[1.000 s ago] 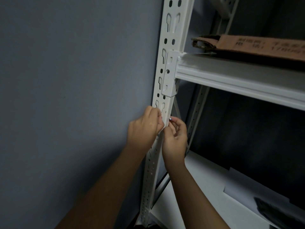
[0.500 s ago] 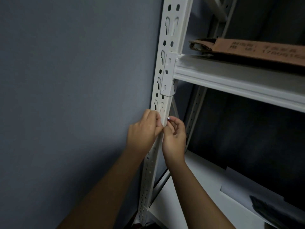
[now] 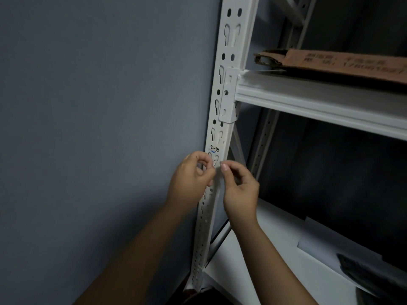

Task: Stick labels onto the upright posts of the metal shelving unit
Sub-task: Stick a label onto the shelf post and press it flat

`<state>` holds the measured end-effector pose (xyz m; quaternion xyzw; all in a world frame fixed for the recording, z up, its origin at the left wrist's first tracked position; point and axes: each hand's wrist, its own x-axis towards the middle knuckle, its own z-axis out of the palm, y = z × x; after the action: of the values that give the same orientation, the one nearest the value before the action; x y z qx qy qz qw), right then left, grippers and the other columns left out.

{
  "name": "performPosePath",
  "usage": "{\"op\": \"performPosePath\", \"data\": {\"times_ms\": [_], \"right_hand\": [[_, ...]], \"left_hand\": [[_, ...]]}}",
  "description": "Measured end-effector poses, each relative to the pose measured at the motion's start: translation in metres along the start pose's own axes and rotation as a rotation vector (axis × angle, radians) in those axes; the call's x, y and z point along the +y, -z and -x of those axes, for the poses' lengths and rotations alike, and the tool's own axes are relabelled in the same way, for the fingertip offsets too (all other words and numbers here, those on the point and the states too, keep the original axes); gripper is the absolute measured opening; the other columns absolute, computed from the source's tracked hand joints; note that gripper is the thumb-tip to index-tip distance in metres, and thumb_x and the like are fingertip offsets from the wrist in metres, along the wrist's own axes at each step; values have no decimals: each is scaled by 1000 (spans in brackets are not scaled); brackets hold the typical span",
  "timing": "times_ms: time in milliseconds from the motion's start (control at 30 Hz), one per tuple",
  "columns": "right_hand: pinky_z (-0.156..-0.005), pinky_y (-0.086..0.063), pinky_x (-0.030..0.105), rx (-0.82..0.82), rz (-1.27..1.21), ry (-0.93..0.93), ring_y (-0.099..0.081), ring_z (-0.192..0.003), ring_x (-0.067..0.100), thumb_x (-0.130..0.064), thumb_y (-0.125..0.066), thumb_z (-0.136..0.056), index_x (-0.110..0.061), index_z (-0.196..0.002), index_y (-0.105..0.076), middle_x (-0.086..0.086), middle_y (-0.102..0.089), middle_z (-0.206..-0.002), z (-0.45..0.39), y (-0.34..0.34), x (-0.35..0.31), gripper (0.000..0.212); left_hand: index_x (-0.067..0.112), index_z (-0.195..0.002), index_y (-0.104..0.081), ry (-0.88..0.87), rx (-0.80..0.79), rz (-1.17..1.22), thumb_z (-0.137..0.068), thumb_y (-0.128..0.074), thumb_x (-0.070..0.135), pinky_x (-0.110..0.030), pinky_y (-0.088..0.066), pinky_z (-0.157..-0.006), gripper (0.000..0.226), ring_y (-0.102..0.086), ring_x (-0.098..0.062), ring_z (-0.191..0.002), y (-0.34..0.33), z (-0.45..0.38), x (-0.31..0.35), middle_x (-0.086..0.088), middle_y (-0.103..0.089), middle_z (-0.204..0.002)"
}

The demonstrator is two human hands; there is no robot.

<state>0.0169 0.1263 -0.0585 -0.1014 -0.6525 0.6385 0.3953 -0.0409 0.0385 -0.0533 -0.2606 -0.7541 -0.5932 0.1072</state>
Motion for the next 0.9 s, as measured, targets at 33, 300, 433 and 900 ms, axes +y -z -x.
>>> {"op": "performPosePath", "data": {"times_ms": [33,300,433,900], "right_hand": [[-77,-48,10,-3,6,3,-63,-84,-5,-6,-61,-91,-22,-85,-69,0,-69,-94,4,0,-1,19],[-75,-52,16,-9,-114,-21,-68,-87,5,-6,-62,-91,-25,-83,-71,-3,-73,-89,17,-4,-22,22],[-83,-56,25,-85,-197,-62,-70,-94,15,-2,-58,-91,-21,-88,-72,-2,-75,-90,23,-3,-31,24],[-87,-56,26,-151,-253,-132,-69,-89,9,-2,-63,-87,-18,-88,-73,-5,-75,-84,26,-3,-35,19]], "left_hand": [[29,-81,-54,23,-32,59,-88,-58,16,-38,-53,-63,15,-62,-14,-57,2,2,4,4,-61,-72],[24,-83,-56,49,-129,214,-92,-57,17,-26,-46,-54,11,-54,-6,-49,14,18,26,4,-60,-52],[20,-84,-56,84,-129,301,-92,-55,13,-19,-45,-51,11,-55,-2,-48,18,19,34,7,-60,-53],[13,-86,-57,146,-142,437,-94,-52,6,-16,-45,-47,12,-51,-3,-45,27,22,34,5,-55,-48]]}}
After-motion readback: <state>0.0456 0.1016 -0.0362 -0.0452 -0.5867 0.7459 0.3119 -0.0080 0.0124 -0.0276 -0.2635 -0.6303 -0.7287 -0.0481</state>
